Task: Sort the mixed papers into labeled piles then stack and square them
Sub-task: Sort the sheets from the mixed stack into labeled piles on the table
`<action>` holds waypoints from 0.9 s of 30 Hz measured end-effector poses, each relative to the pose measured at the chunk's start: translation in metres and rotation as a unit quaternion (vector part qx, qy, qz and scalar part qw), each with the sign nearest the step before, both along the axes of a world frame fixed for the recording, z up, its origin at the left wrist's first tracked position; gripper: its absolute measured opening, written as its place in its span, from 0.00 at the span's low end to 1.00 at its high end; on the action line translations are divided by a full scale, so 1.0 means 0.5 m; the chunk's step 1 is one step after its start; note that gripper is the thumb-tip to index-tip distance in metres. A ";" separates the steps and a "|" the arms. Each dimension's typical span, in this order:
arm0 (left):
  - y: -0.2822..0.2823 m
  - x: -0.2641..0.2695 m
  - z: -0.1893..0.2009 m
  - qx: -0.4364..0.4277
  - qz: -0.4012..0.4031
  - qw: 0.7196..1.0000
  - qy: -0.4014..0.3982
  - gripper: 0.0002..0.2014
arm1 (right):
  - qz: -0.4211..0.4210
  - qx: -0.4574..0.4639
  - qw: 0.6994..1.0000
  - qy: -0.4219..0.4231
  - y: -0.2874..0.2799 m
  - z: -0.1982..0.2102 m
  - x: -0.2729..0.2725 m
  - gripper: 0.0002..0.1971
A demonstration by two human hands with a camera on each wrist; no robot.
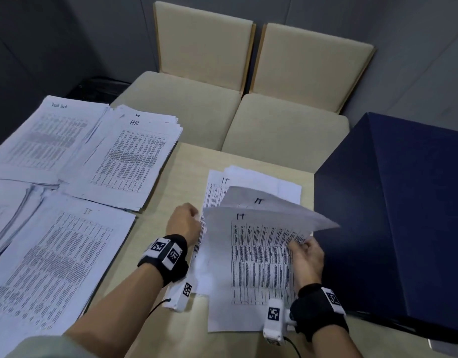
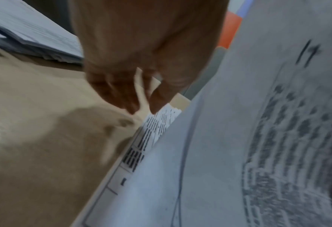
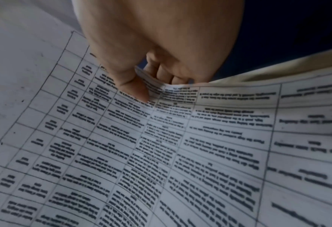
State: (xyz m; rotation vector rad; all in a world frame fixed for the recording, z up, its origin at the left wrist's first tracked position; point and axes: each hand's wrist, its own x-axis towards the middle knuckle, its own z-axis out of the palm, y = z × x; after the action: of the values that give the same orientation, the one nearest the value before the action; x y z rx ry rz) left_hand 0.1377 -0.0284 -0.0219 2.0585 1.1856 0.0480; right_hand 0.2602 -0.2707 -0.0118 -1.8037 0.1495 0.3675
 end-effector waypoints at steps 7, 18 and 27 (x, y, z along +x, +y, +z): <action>0.001 0.006 -0.010 -0.028 -0.066 0.996 -0.051 0.04 | 0.024 0.009 0.999 0.039 -0.004 0.007 -0.006 0.07; 0.008 -0.011 0.001 -0.213 -0.032 0.960 -0.178 0.14 | 0.016 -0.008 0.998 0.061 -0.001 -0.011 0.006 0.04; 0.013 -0.008 0.004 -0.168 0.058 0.976 -0.124 0.23 | -0.064 0.104 0.993 -0.001 0.000 -0.008 0.017 0.16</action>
State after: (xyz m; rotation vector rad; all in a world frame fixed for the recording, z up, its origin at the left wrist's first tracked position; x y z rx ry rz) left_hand 0.1335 -0.0221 -0.0197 1.6355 1.0754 0.1458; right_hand 0.2685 -0.2707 -0.0160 -1.5807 0.2176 0.2796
